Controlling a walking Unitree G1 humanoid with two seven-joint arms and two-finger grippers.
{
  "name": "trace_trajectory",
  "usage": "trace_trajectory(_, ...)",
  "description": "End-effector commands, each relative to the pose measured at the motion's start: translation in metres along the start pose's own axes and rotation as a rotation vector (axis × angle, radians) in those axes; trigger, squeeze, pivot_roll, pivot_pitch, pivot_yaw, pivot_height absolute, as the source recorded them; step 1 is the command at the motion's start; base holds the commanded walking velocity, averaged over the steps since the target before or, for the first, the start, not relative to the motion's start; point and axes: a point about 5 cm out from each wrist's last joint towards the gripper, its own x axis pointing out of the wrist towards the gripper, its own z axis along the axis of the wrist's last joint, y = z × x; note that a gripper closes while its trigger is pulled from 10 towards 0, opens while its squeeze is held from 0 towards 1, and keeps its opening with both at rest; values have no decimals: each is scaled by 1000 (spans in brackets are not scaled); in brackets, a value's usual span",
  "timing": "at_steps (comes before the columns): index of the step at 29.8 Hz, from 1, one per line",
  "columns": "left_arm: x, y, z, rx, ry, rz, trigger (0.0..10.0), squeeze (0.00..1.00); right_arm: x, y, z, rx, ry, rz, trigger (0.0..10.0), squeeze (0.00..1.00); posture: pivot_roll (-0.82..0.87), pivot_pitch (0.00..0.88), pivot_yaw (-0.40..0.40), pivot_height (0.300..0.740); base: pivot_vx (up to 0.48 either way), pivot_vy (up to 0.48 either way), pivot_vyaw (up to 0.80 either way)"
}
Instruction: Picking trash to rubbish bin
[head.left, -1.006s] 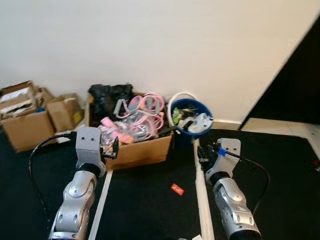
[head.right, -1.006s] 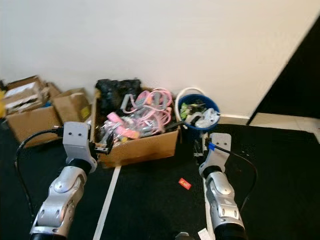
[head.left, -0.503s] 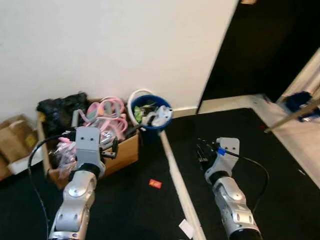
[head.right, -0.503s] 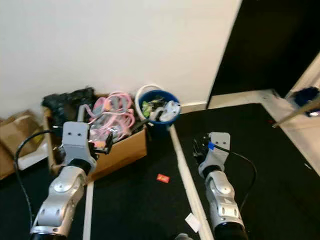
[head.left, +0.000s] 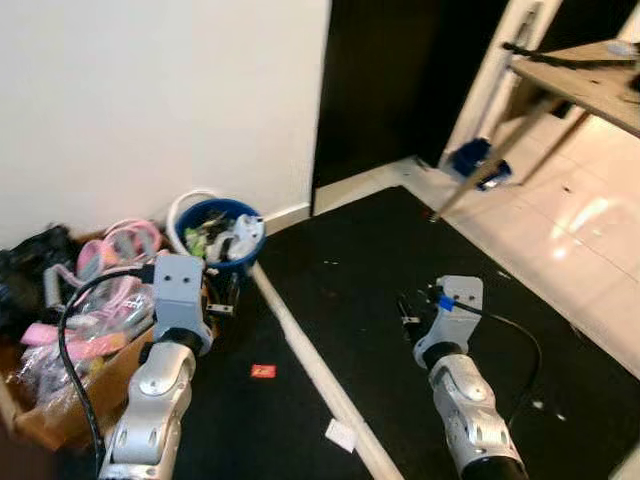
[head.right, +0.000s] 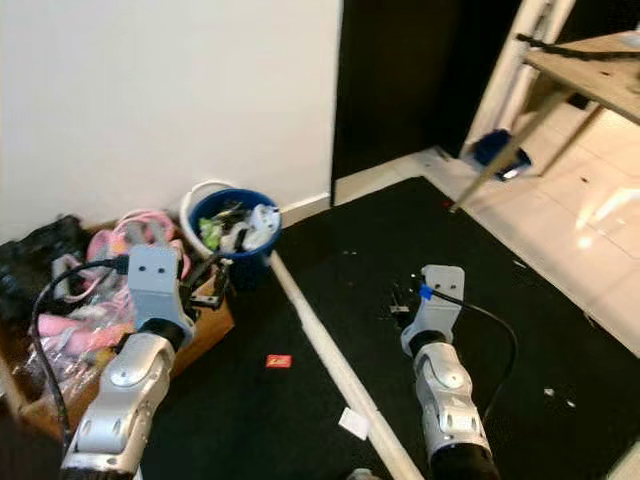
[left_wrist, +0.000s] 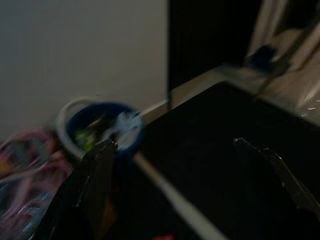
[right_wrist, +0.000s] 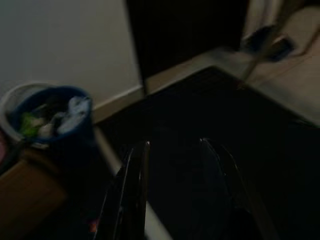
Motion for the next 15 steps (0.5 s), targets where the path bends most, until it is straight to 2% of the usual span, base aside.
trace_trajectory(1, -3, 1, -6, 5, 25, 3, 10000, 0, -4, 1, -7, 8, 22, -1, 10000, 0, 49, 126, -1, 740, 0, 0, -800)
trace_trajectory(7, -3, 0, -7, -1, 28, 1, 10000, 0, -4, 1, -8, 9, 24, 0, 10000, 0, 48, 130, -1, 740, 0, 0, -800)
trace_trajectory(11, -4, 0, -8, -53, 46, 5, 10000, 0, -4, 0, -8, 7, 25, -2, 10000, 0, 48, 134, -2, 740, 0, 0, -800)
trace_trajectory(15, -4, 0, -9, -33, 53, -1, 10000, 0, -4, -1, -7, 6, 25, -3, 10000, 0, 48, 132, -3, 740, 0, 0, -800)
